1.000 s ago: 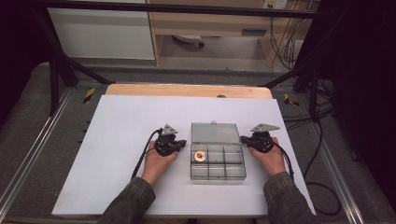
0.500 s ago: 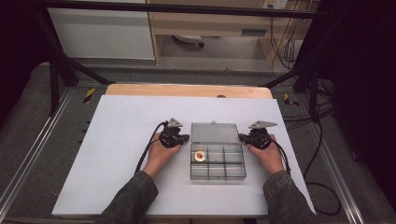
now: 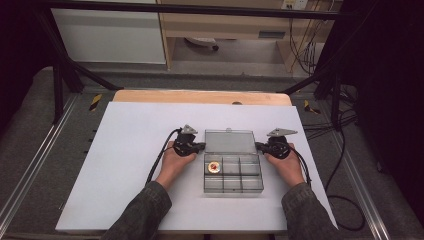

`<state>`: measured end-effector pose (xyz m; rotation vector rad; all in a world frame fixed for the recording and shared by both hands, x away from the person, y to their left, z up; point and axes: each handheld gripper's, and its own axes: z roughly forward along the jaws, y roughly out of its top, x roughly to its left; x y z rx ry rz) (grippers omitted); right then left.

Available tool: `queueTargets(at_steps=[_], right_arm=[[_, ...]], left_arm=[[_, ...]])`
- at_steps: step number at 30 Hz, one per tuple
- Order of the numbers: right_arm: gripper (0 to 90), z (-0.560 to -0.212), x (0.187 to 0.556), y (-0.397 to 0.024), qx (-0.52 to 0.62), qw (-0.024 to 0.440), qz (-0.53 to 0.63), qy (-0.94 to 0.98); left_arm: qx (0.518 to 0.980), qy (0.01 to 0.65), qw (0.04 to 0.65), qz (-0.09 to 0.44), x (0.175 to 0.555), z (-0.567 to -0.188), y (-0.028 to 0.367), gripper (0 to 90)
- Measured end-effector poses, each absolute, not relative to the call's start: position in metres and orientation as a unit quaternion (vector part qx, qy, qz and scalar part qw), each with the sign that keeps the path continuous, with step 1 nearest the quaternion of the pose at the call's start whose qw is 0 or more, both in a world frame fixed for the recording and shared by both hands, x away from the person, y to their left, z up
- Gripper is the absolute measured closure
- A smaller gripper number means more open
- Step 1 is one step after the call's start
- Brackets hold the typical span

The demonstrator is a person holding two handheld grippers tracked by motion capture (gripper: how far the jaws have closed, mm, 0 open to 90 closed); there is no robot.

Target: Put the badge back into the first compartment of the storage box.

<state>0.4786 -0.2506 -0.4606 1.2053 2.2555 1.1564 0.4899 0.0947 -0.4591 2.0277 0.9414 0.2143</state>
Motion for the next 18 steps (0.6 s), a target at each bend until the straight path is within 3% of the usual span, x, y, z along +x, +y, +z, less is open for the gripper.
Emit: queueTargets(at_steps=[18], right_arm=[[90.0, -0.458, 0.4754, -0.2503, 0.403, 0.182, 0.446, 0.778]], left_arm=[[0.793, 0.373, 0.472, 0.094, 0.4855, -0.4549, 0.0945, 90.0]])
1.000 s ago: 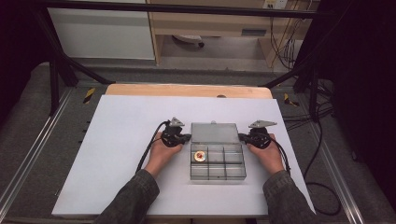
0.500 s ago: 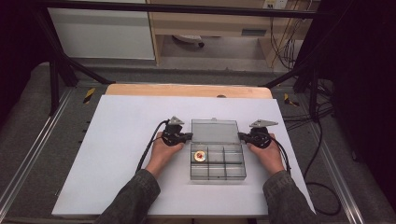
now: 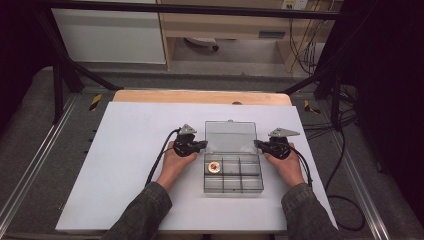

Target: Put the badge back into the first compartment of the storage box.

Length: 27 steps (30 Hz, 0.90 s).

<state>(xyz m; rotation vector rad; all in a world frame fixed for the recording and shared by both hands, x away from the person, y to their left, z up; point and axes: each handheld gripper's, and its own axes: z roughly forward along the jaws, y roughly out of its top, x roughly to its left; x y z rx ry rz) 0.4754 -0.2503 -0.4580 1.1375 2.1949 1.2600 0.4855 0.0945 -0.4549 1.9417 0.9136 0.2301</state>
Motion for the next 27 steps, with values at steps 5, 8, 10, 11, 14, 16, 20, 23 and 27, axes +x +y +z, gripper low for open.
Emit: queueTargets(at_steps=[5, 8, 10, 11, 14, 16, 20, 23, 27], right_arm=[[90.0, -0.4567, 0.4742, -0.2503, 0.398, 0.193, 0.457, 0.772], [90.0, -0.4564, 0.4734, -0.2496, 0.397, 0.196, 0.46, 0.769], [90.0, -0.4563, 0.4731, -0.2496, 0.396, 0.197, 0.463, 0.768], [90.0, -0.4563, 0.4731, -0.2498, 0.394, 0.198, 0.464, 0.768], [90.0, -0.4563, 0.4729, -0.2495, 0.391, 0.202, 0.464, 0.768], [90.0, -0.4557, 0.4725, -0.2494, 0.392, 0.202, 0.465, 0.768], [90.0, -0.4543, 0.4717, -0.2497, 0.391, 0.204, 0.469, 0.765], [90.0, -0.4533, 0.4714, -0.2498, 0.39, 0.205, 0.473, 0.763], [90.0, -0.4534, 0.4715, -0.2499, 0.39, 0.205, 0.473, 0.763]], left_arm=[[0.786, 0.374, 0.482, 0.101, 0.4847, -0.452, 0.0955, 90.0], [0.787, 0.369, 0.482, 0.106, 0.484, -0.4509, 0.0952, 90.0], [0.786, 0.37, 0.484, 0.108, 0.484, -0.4496, 0.0961, 90.0], [0.783, 0.371, 0.487, 0.109, 0.4841, -0.4492, 0.0964, 90.0], [0.783, 0.37, 0.488, 0.109, 0.484, -0.4486, 0.0969, 90.0], [0.782, 0.368, 0.49, 0.111, 0.4835, -0.4481, 0.0971, 90.0], [0.781, 0.366, 0.492, 0.117, 0.4824, -0.4463, 0.0975, 90.0], [0.78, 0.364, 0.495, 0.117, 0.4822, -0.4461, 0.0969, 90.0], [0.78, 0.364, 0.495, 0.116, 0.4825, -0.4467, 0.0968, 90.0]])
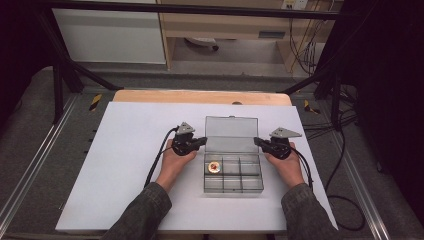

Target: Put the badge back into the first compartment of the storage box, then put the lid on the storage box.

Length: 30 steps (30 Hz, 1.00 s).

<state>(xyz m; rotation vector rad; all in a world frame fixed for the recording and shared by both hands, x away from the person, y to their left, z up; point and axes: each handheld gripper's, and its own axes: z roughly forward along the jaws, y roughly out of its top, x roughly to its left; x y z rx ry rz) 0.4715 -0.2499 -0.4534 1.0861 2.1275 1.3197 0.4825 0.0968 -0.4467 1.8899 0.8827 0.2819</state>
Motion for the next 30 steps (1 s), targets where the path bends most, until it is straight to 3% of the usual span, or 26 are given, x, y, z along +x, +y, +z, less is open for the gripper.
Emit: queueTargets(at_steps=[30], right_arm=[[90.0, -0.4504, 0.4689, -0.2506, 0.382, 0.208, 0.484, 0.759]], left_arm=[[0.775, 0.359, 0.506, 0.12, 0.4807, -0.4438, 0.0953, 90.0]])
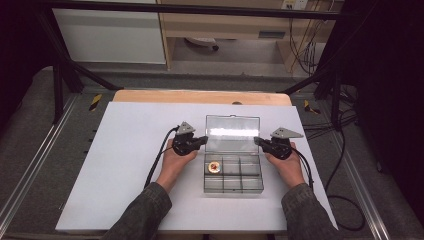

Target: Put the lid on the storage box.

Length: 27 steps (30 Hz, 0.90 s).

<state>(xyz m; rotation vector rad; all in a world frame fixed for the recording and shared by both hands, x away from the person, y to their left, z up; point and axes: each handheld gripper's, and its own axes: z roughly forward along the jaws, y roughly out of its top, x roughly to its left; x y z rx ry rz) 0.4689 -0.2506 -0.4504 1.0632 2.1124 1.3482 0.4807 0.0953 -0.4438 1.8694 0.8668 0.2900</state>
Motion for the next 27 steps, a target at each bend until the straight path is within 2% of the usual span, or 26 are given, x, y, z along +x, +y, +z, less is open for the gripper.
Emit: queueTargets(at_steps=[27], right_arm=[[90.0, -0.4482, 0.4667, -0.2523, 0.379, 0.206, 0.499, 0.751]], left_arm=[[0.77, 0.353, 0.518, 0.12, 0.4785, -0.4423, 0.0956, 90.0]])
